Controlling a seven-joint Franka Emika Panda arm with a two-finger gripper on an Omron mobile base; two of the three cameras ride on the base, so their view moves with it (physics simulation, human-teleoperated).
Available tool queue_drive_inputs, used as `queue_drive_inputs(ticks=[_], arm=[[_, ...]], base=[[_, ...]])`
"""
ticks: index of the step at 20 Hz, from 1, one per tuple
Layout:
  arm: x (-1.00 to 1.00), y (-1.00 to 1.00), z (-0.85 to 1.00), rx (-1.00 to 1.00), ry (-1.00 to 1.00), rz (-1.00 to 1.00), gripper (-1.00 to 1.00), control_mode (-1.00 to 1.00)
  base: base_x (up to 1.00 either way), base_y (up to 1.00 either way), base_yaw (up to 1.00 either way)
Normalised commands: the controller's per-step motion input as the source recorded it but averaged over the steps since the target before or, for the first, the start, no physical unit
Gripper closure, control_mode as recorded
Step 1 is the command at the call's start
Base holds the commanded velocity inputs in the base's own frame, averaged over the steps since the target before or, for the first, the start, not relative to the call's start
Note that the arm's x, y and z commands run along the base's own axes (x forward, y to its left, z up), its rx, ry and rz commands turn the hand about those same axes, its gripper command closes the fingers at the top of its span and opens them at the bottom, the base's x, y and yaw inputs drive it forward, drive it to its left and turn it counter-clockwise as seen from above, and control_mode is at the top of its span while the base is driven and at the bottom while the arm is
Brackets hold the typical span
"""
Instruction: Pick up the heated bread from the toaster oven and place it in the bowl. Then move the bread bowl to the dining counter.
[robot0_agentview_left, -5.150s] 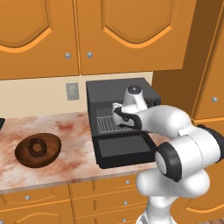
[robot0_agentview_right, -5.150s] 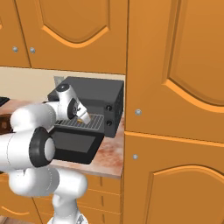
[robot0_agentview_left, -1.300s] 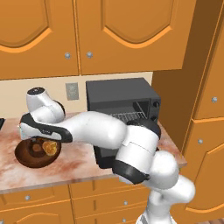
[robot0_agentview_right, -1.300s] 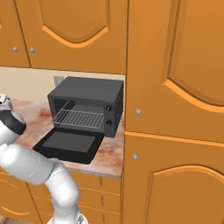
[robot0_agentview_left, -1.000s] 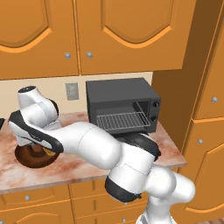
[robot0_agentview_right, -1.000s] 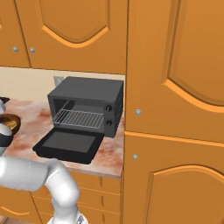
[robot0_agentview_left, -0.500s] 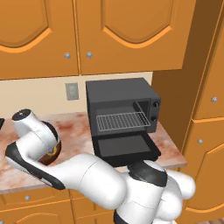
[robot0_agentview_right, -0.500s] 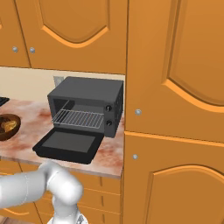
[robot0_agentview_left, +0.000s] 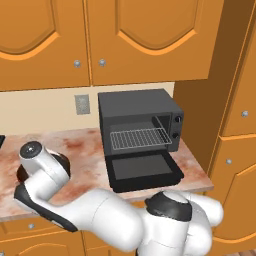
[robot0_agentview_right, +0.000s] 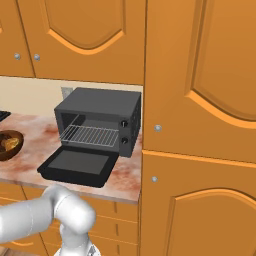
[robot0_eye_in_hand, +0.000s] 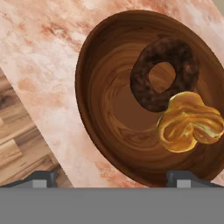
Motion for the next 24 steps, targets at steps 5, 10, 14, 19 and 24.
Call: queue_drive_inputs(ticks=[5, 10, 14, 19, 24], arm=[[0.28, 0.4, -0.31, -0.05, 0.0, 0.16, -1.0, -1.0], [0.34, 0.27, -0.32, -0.07, 0.0, 0.14, -1.0, -1.0], [0.23, 0.0, -0.46, -0.13, -0.05, 0.07, 1.0, -1.0], [0.13, 0.0, -0.23, -0.09, -0.02, 0.06, 1.0, -1.0], [-0.08, -0.33, 0.0, 0.0, -0.01, 0.03, 1.0, -1.0]], base=[[0.0, 0.0, 0.0], [0.0, 0.0, 0.0], [0.0, 0.0, 0.0], [0.0, 0.0, 0.0], [0.0, 0.0, 0.0]])
